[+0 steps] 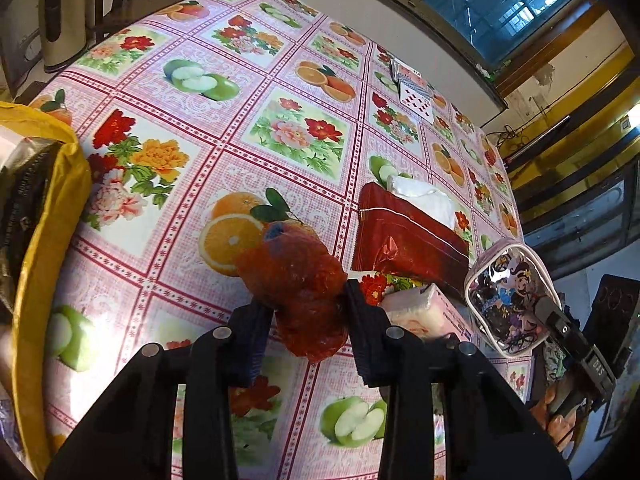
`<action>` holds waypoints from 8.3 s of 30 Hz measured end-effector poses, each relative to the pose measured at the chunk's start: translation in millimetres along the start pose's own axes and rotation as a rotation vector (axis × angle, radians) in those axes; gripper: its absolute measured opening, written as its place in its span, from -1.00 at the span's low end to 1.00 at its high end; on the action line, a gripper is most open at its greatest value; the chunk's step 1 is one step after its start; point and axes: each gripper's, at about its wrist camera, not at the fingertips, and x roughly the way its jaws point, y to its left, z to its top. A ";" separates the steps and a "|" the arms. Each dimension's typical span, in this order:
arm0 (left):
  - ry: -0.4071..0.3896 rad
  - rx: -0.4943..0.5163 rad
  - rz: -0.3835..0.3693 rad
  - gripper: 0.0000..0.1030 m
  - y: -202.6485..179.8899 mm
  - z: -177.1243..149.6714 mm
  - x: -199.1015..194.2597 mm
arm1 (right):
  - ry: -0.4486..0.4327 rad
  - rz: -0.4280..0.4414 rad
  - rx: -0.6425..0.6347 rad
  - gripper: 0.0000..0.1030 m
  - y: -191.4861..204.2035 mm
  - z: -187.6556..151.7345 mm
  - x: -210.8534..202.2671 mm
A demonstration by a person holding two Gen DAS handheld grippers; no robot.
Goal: Organize soft objects
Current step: 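Lower the orange bag and pink pouch into the box and open both grippers, then grasp the pink-white wipes pack with the left gripper, then grasp the white 'face' tissue pack with the right gripper, then carry the wipes pack and tissue pack into the box and open both grippers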
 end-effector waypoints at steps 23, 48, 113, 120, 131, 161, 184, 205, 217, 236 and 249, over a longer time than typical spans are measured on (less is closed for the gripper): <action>-0.220 -0.144 0.363 -0.35 208.4 -8.7 -135.8 | 0.217 0.367 -0.021 -0.30 263.5 -11.0 200.9; -0.369 -0.133 0.459 0.45 173.0 -46.7 -143.8 | 0.028 0.262 0.003 0.50 209.9 -70.1 106.4; 0.134 0.370 0.083 0.45 -102.2 5.3 42.1 | 0.051 -0.083 0.237 0.97 -26.7 -47.0 -8.9; 0.121 0.289 0.116 0.45 -78.5 8.7 38.1 | 0.069 0.279 0.460 0.99 -33.6 -35.0 11.4; 0.094 0.242 0.143 0.45 -47.7 13.6 23.0 | 0.240 0.334 0.497 0.99 -12.9 -14.2 82.4; 0.169 -0.044 0.027 0.44 -57.0 10.8 62.7 | 0.203 0.206 0.394 0.99 -58.0 -45.0 9.2; 0.159 0.005 0.051 -0.32 -17.5 8.5 49.5 | 0.302 -0.498 0.042 0.91 -17.5 -14.3 84.7; 0.062 0.007 -0.013 -0.53 13.5 -7.8 -3.0 | 0.127 -0.408 0.165 0.25 -20.1 -35.2 -14.1; -0.146 -0.039 0.095 -0.53 117.1 -21.8 -129.0 | 0.193 -0.069 -0.117 0.25 187.1 -20.7 75.4; -0.181 -0.196 -0.023 -0.04 211.6 -52.3 -163.5 | 0.353 0.062 -0.180 0.35 319.8 -42.8 265.7; -0.396 -0.209 0.284 0.46 199.2 -81.3 -181.8 | 0.135 0.148 -0.091 0.70 262.5 -86.5 150.8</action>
